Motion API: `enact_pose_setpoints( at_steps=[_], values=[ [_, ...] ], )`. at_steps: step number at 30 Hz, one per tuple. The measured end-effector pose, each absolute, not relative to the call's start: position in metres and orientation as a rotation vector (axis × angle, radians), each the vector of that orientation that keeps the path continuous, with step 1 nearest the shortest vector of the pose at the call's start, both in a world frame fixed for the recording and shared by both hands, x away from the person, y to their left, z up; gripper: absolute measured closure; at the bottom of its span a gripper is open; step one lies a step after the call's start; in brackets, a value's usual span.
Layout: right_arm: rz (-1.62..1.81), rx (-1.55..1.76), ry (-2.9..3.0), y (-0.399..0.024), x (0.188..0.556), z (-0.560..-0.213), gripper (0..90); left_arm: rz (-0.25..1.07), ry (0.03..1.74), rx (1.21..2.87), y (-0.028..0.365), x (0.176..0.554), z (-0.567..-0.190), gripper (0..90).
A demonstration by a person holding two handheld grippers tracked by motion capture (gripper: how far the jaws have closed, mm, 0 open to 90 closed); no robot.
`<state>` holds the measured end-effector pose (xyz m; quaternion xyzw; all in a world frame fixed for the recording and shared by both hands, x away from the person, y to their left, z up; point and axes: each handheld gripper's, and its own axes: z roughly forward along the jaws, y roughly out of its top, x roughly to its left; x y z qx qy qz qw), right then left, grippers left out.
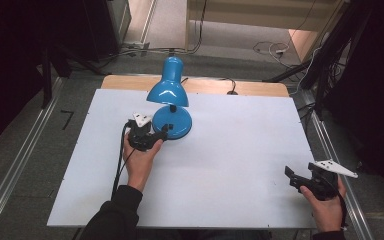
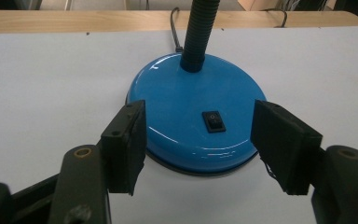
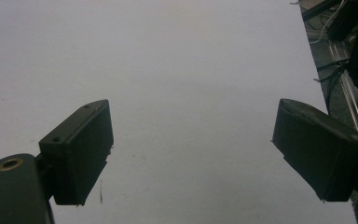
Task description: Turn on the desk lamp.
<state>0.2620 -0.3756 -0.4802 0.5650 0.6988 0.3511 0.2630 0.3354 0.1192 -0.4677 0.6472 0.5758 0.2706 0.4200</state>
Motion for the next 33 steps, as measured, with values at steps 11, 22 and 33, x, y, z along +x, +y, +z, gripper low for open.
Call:
enact_pose_setpoints(
  at_steps=[11, 22, 33],
  values=[
    [0.952, 1.526, 1.898, -0.375, 0.263, -0.48, 11.1, 0.636, 1.443, 1.632, 0.116, 0.347, -0.475, 58.4],
    [0.958, 1.529, 1.901, -0.376, 0.264, -0.481, 11.1, 0.601, 1.475, 1.649, 0.11, 0.361, -0.485, 75.5],
    [0.956, 1.526, 1.903, -0.374, 0.264, -0.481, 11.2, 0.587, 1.465, 1.717, 0.096, 0.375, -0.481, 90.0]
  ],
)
